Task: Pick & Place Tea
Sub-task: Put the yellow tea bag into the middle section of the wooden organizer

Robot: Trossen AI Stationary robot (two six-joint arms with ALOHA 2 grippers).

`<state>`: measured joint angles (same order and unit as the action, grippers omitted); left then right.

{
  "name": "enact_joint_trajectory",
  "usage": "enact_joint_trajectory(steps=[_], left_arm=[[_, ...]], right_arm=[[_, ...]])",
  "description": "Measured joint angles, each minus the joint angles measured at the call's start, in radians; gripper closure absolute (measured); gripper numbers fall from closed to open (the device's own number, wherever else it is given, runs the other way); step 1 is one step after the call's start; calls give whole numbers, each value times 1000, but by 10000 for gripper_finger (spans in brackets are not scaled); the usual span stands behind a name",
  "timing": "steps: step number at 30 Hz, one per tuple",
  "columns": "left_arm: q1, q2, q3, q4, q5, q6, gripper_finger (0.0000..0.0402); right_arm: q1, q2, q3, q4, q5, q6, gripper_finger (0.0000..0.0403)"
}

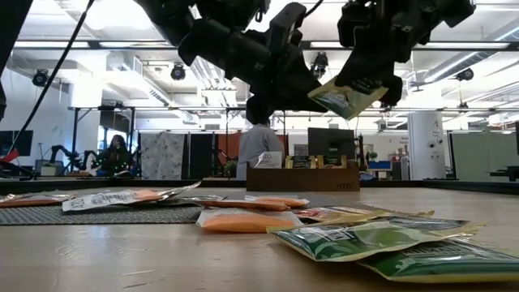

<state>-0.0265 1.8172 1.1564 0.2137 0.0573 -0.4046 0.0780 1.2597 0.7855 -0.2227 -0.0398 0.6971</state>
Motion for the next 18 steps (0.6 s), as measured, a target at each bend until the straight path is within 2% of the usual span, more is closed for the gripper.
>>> enact_joint_trajectory(steps=[13, 18], left_arm=[[-3, 0, 0, 5, -75, 41, 333], [0, 0, -1, -2, -104, 93, 333]], right_arm=[[-30, 1, 80, -7, 100, -7, 394], [-45, 1, 121, -85, 39, -40, 394]])
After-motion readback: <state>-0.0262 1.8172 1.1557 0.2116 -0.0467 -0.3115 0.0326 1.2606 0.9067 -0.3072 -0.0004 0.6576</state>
